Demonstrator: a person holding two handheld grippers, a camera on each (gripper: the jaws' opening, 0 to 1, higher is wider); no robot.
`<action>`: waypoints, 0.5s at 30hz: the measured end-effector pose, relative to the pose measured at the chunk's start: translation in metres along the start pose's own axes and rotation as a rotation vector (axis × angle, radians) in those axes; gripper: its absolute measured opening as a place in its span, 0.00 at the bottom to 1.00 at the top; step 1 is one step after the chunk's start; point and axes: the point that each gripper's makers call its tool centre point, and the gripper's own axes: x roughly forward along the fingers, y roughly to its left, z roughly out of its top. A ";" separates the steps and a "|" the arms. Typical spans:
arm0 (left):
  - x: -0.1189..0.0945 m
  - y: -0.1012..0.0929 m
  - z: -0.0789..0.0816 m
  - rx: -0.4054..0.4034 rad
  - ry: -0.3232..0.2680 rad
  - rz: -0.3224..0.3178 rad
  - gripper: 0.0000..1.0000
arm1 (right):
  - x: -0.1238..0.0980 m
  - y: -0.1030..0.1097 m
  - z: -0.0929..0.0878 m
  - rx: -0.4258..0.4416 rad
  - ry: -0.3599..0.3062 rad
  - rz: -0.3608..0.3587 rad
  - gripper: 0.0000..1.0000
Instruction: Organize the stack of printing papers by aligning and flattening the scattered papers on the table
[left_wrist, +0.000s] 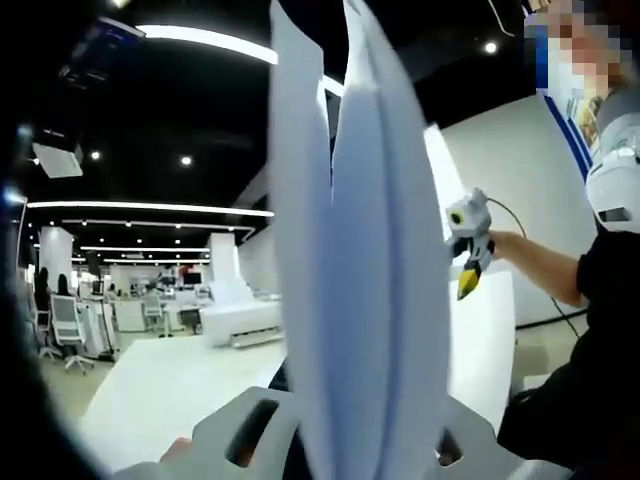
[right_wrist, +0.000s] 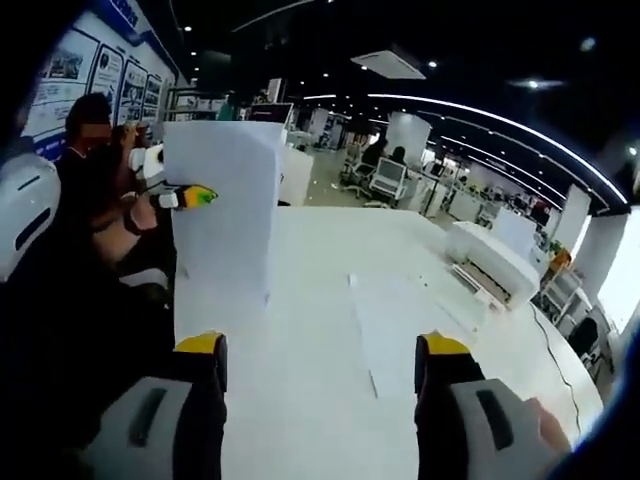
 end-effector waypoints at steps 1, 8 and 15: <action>0.000 0.000 0.000 0.000 0.000 0.000 0.06 | 0.001 -0.001 -0.002 0.001 0.003 -0.003 0.72; 0.000 0.001 0.000 -0.002 0.001 0.002 0.06 | 0.004 -0.006 -0.009 0.024 0.003 -0.006 0.72; 0.001 0.000 0.000 0.001 0.003 -0.001 0.06 | 0.008 -0.016 -0.013 0.033 0.013 -0.017 0.72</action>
